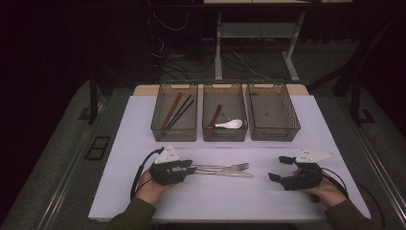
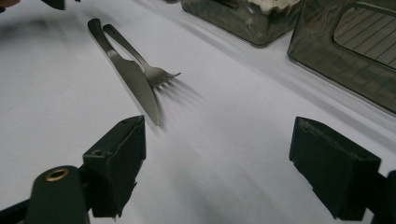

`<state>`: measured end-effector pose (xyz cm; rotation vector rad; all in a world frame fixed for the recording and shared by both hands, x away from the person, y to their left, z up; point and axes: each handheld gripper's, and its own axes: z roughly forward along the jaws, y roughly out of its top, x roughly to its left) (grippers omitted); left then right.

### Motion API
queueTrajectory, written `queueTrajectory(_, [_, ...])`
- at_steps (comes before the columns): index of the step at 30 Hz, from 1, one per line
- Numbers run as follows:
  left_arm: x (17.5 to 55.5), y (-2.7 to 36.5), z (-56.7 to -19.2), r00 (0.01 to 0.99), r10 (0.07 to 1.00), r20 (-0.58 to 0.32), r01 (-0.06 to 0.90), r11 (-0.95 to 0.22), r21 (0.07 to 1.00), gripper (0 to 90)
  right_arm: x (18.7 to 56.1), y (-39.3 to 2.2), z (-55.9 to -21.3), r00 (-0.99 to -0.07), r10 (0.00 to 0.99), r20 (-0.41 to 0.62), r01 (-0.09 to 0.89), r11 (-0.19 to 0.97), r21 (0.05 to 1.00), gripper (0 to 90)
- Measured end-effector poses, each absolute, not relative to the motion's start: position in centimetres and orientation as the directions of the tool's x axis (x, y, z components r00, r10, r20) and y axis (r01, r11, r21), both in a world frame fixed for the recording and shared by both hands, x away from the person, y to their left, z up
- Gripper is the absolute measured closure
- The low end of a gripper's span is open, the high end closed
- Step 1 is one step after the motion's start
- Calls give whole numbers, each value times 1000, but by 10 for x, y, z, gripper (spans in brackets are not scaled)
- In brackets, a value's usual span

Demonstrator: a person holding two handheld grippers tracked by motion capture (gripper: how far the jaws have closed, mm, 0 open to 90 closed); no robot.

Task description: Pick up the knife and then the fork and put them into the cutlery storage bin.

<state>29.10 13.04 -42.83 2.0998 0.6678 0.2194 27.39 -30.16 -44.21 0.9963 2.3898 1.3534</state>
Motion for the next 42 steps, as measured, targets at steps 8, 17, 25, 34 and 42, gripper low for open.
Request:
queueTrajectory(8, [315, 112, -433, 861, 501, -90, 375, -505, 777, 886, 274, -300, -442, -749, 650, 128, 447, 354, 822, 185])
queueTrajectory(17, [317, 98, -443, 881, 467, -76, 366, -570, 735, 887, 274, -301, -442, -750, 649, 126, 445, 354, 823, 185])
queueTrajectory(25, [318, 97, -447, 884, 462, -76, 368, -585, 723, 888, 274, -301, -442, -751, 648, 127, 445, 354, 823, 186])
queueTrajectory(34, [318, 94, -447, 890, 451, -66, 357, -600, 716, 889, 274, -300, -442, -755, 643, 128, 442, 355, 824, 185])
queueTrajectory(42, [315, 92, -446, 906, 417, -69, 343, -629, 698, 890, 274, -301, -441, -753, 645, 130, 441, 349, 827, 185])
